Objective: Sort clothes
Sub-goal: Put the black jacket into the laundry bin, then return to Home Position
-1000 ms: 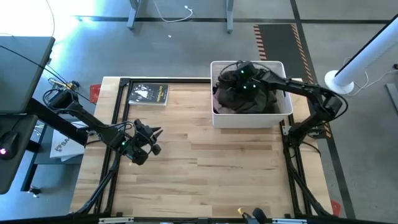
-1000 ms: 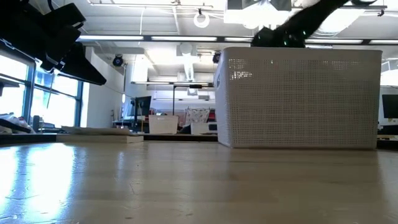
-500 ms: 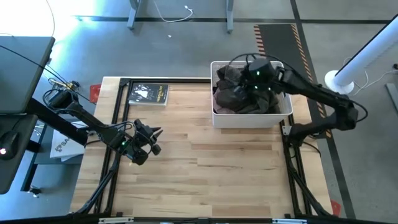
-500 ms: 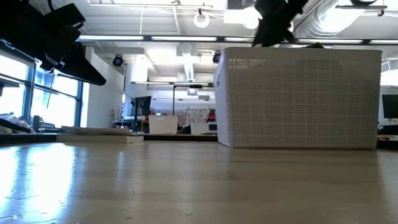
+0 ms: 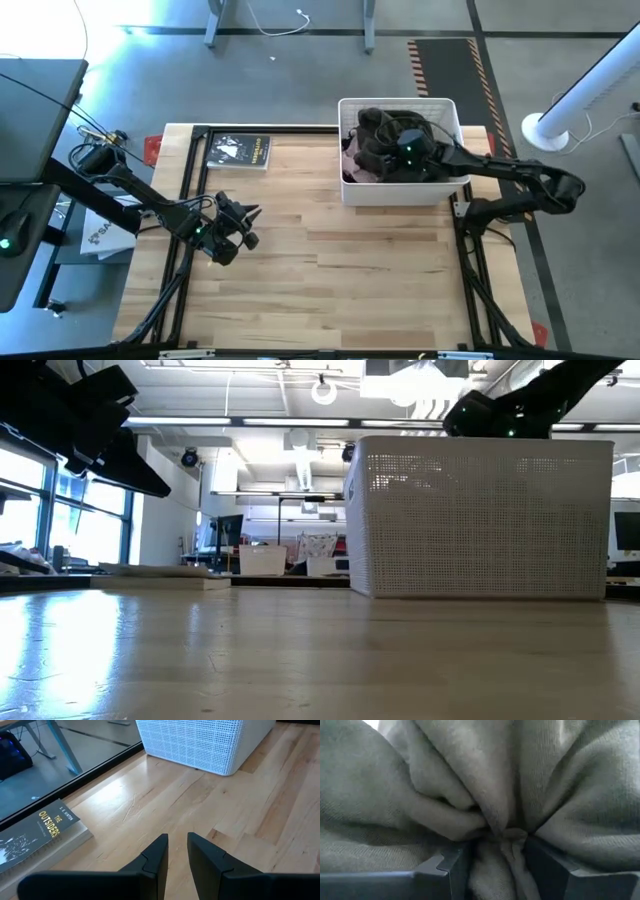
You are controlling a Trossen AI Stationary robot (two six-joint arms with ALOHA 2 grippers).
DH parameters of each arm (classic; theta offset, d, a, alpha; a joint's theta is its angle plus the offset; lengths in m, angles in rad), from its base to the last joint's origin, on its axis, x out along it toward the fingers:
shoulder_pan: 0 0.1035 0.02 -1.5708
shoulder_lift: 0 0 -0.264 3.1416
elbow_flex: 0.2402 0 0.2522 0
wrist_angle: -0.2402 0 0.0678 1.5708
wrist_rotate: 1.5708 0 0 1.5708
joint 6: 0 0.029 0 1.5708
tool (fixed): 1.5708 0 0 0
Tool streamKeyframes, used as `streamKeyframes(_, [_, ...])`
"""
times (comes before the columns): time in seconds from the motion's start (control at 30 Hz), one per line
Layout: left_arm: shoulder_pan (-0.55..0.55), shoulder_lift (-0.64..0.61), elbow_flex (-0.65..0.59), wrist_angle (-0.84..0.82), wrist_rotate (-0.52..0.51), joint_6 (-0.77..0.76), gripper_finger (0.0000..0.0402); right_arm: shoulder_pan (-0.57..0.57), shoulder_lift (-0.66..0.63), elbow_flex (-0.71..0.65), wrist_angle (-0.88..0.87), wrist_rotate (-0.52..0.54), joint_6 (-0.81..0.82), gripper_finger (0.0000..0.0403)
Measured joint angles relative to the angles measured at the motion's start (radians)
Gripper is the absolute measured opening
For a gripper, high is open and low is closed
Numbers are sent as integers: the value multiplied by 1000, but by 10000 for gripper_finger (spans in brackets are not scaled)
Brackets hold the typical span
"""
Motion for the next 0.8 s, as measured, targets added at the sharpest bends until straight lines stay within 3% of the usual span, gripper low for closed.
streamKeyframes(0.13, [0,0,0,-1,-4,0,71,-11,-22,69,-66,-7,-35,172])
streamKeyframes(0.4, [1,0,0,-1,4,-3,71,15,-95,435,-465,-12,-86,172])
streamKeyframes(0.53, [1,-9,1,-2,19,-25,71,75,-143,572,-565,-6,-147,172])
streamKeyframes(0.8, [0,-152,87,-4,15,109,71,323,-363,577,-579,-6,-149,172])
